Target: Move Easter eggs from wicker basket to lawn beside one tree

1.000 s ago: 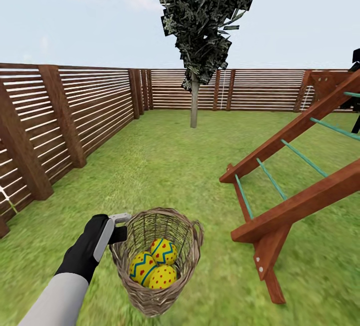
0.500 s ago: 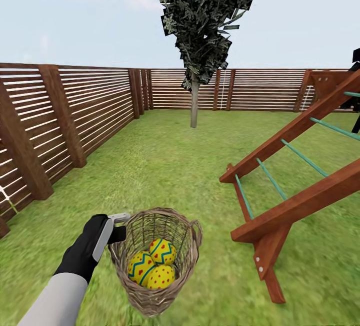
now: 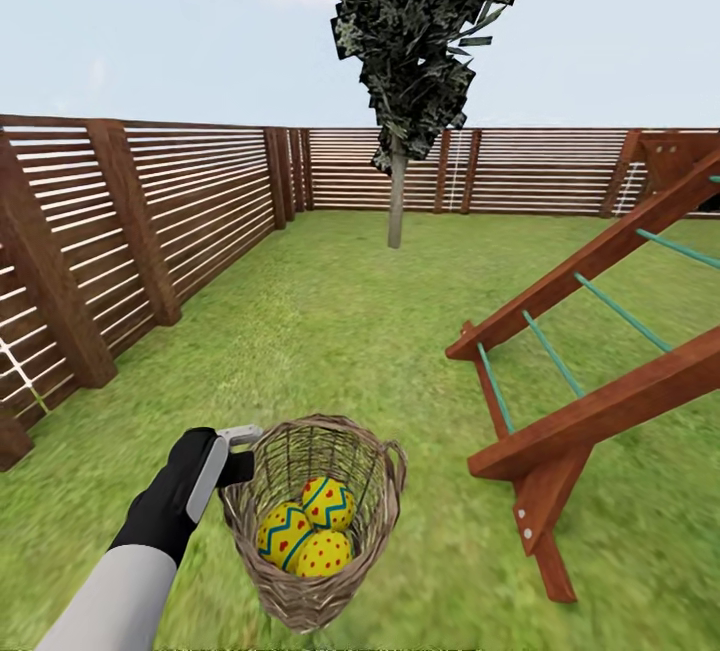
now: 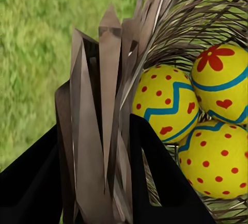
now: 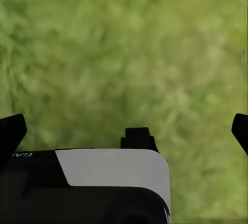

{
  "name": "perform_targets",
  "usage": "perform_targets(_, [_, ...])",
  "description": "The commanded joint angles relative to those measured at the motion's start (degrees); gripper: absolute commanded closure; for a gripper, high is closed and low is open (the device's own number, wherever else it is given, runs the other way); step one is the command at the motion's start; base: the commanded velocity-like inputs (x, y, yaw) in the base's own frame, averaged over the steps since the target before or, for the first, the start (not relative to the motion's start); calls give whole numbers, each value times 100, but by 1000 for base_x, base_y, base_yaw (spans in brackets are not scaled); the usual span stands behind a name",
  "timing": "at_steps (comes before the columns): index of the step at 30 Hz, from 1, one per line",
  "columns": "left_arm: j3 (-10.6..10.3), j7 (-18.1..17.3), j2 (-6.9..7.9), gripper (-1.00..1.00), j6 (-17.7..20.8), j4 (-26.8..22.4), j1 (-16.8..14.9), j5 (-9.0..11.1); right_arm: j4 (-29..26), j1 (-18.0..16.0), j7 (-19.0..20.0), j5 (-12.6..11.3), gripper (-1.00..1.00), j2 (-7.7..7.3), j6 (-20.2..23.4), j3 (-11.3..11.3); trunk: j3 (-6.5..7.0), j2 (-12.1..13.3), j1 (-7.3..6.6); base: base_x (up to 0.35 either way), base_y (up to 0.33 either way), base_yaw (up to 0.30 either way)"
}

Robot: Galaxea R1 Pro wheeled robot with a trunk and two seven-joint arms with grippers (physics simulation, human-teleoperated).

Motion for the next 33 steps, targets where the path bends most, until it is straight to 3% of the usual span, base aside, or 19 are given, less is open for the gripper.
perform_targets(1, [14, 42, -9, 100, 0, -2, -5, 127, 23, -9, 12, 39, -100, -3, -42, -48, -15, -4, 0, 0, 0, 68])
perform_targets(24, [-4, 33, -91, 100, -5, 10, -5, 118, 39, 44, 9, 34, -100, -3, -51, -48, -189, -4, 0, 2, 0, 20])
perform_targets(33, [-4, 33, -98, 100, -14, 3, -5, 120, 27, 44, 2, 37, -100, -20, -82, -55, -189, -4, 0, 292, 0, 0])
